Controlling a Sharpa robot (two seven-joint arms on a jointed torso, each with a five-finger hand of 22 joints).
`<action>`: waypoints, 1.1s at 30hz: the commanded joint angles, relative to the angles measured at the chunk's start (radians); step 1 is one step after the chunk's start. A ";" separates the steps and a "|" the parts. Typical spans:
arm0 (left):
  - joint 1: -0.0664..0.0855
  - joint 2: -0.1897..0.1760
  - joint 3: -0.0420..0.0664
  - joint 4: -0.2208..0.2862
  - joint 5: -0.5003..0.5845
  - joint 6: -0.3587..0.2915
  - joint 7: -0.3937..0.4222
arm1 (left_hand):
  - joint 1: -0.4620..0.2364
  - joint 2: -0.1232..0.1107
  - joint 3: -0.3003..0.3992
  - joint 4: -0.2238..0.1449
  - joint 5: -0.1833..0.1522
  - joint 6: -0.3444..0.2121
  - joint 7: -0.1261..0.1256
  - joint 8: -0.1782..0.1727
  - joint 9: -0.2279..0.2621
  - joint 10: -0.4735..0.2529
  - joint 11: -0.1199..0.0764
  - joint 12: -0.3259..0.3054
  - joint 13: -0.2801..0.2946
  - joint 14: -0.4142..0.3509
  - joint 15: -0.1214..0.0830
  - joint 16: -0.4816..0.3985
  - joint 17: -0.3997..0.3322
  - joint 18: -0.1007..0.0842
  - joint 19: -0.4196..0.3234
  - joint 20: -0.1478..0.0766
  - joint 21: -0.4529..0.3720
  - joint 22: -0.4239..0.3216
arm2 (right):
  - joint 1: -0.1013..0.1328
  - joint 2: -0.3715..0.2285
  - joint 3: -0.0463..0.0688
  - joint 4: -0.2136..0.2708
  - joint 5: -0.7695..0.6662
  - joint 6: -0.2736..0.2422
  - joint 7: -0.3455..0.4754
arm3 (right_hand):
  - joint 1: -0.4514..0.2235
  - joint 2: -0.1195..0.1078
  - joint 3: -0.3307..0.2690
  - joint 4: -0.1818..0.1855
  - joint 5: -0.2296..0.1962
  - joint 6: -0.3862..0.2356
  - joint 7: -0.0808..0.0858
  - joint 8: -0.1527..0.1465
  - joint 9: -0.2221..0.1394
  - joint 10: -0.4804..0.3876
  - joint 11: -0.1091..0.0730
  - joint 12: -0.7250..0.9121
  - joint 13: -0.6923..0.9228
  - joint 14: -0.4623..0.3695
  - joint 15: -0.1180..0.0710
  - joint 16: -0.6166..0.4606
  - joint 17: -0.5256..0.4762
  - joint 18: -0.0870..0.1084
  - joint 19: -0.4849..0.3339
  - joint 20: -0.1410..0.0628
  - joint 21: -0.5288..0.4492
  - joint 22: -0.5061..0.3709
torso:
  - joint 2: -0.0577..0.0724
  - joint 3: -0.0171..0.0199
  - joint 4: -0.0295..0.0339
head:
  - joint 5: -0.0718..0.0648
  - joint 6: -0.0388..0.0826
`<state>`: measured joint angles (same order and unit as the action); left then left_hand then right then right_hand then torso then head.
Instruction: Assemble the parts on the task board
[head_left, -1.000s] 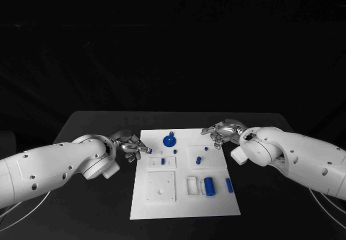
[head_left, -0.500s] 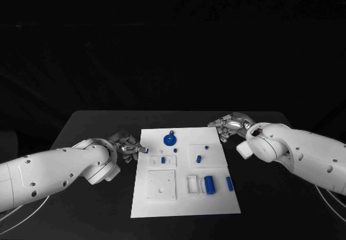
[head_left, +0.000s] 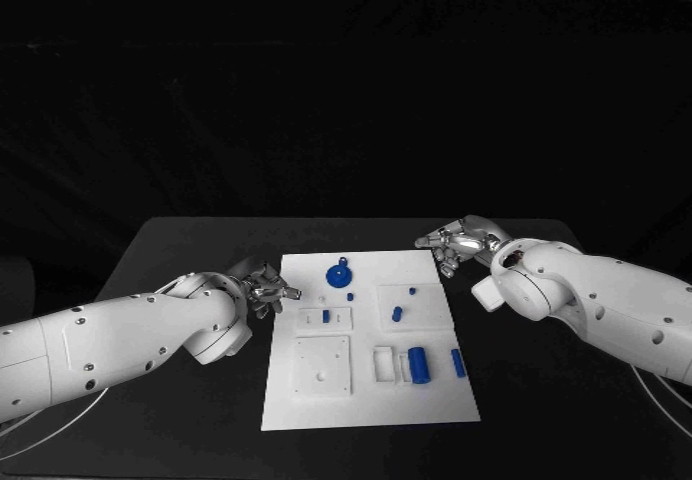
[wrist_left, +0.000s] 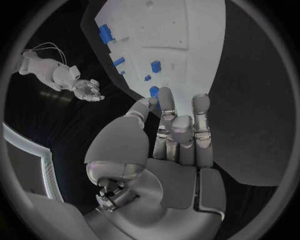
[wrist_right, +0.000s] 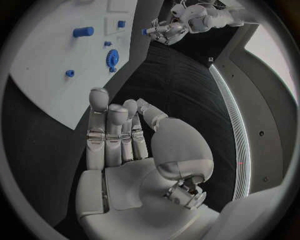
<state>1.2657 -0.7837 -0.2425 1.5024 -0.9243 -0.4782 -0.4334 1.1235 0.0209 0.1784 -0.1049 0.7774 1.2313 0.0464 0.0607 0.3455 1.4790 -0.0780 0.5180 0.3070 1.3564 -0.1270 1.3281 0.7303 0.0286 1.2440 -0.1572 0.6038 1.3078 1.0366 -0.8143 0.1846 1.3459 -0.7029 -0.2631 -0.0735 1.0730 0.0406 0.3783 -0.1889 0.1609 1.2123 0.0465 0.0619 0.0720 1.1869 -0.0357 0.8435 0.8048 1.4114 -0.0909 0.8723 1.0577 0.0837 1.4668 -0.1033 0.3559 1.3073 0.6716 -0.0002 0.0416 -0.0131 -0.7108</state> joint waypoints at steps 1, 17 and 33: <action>-0.002 0.011 0.000 -0.003 -0.033 -0.005 -0.042 | 0.005 0.009 0.004 -0.012 0.002 0.217 -0.088 0.007 0.066 0.036 -0.022 0.010 0.002 0.024 -0.012 0.010 0.012 -0.018 0.005 -0.002 0.008 0.019 | 0.000 0.001 0.001 0.006 -0.045 -0.019 0.020 | 0.004 -0.009 -0.003 -0.003 0.003 0.007 0.002 0.002 -0.001 0.008 -0.001 -0.004 -0.001 0.008 0.000 0.006 0.001 0.000 0.035 -0.006 0.002 0.038 | 0.000 0.0002 0.0003 | -0.001 -0.002; -0.025 0.057 0.001 -0.029 -0.029 0.077 -0.074 | 0.000 0.019 0.004 -0.018 -0.011 0.224 -0.090 0.007 0.085 0.037 -0.022 0.030 0.003 0.035 -0.011 0.016 0.034 -0.020 0.004 -0.001 0.018 0.019 | 0.000 0.005 0.001 0.033 -0.089 -0.037 0.021 | 0.002 -0.022 -0.033 0.000 0.080 0.009 0.001 0.002 -0.001 0.009 -0.001 -0.005 0.001 0.011 -0.001 0.008 0.003 0.001 0.036 -0.006 0.008 0.039 | 0.000 0.0001 -0.0005 | 0.002 -0.016; -0.040 0.088 0.001 -0.065 -0.027 0.098 -0.075 | -0.010 0.037 0.005 -0.026 -0.027 0.225 -0.091 0.007 0.092 0.037 -0.023 0.039 0.002 0.041 -0.011 0.018 0.043 -0.020 0.004 -0.001 0.022 0.018 | 0.000 0.008 0.001 0.044 -0.094 -0.043 0.025 | -0.003 -0.022 -0.053 0.003 0.095 0.009 0.001 0.002 -0.002 0.009 -0.001 -0.005 0.003 0.012 -0.001 0.010 0.005 0.000 0.036 -0.007 0.012 0.039 | 0.000 -0.0002 -0.0001 | 0.005 -0.024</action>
<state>1.2267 -0.6992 -0.2424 1.4391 -0.9474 -0.4004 -0.5063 1.1066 0.0410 0.1749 -0.1189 0.7498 1.2321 0.0458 0.0650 0.3455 1.4798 -0.0794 0.5541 0.3095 1.3834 -0.1319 1.3430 0.7721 0.0278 1.2439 -0.1571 0.6212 1.3075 1.0367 -0.8076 0.1847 1.3872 -0.7843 -0.3028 -0.0634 1.0702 0.0220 0.3334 -0.1864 0.2518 1.2159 0.0500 0.0618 0.0721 1.1904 -0.0392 0.8436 0.8058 1.4199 -0.0925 0.8781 1.0614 0.0838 1.4668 -0.1033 0.3635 1.3073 0.6716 -0.0005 0.0416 -0.0083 -0.7336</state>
